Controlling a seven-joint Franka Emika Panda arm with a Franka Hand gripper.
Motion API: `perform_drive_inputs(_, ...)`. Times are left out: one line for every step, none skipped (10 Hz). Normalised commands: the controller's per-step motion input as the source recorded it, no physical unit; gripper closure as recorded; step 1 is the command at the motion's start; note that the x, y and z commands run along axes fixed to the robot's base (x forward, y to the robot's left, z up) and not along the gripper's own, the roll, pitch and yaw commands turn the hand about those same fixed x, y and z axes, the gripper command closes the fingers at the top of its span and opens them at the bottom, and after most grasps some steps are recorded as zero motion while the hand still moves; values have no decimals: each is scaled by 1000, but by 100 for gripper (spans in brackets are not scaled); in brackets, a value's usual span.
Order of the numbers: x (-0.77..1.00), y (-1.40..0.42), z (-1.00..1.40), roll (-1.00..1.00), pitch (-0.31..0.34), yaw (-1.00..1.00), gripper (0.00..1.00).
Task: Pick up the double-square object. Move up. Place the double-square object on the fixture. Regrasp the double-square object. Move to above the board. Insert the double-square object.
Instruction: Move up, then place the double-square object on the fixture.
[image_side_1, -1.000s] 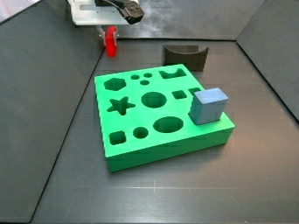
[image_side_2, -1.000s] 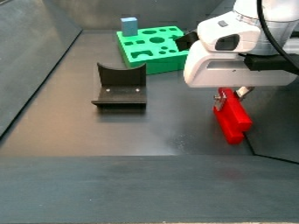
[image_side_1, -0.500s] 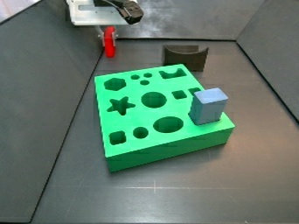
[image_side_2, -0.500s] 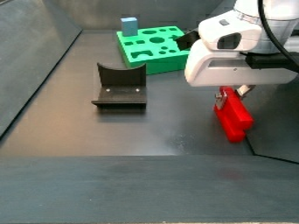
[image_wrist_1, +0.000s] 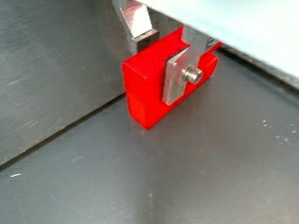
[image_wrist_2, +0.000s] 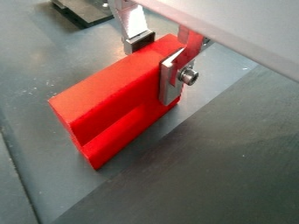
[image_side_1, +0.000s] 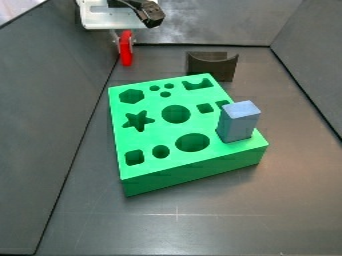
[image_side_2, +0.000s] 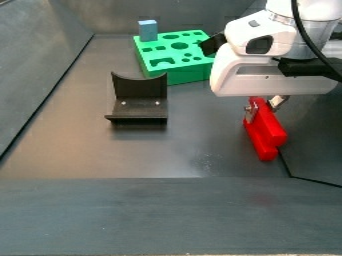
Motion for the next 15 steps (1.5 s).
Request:
perform_drive_inputs(0,0,833,0,0,0,100)
perform_drive_inputs(-77,7,814,-3,23,7,100)
perform_drive_inputs(-75,-6,732,-26,26,10,100)
perform_drive_inputs(-44,-6,632,-56,33,12,100)
perform_drive_inputs(-28,-4,519,-86,35,15,100)
perform_drive_inputs(-21,-8,366,-123,26,18,100)
perform_drive_inputs(-20,-14,259,-147,15,18,100)
perform_drive_inputs(0,0,1000,0,0,0,100)
perform_drive_inputs(-3,2,1000,-16,-4,-8,100)
perform_drive_inputs(-12,-5,1000,-48,0,-2,100)
perform_drive_inputs(-16,-11,1000,-74,0,4,100)
perform_drive_inputs(-21,-15,1000,-98,-1,8,100)
perform_drive_inputs(-24,-18,1000,-118,-3,4,100)
perform_drive_inputs(-29,-18,1000,-141,-4,-7,100)
perform_drive_inputs(-29,-17,939,-157,-6,-12,100)
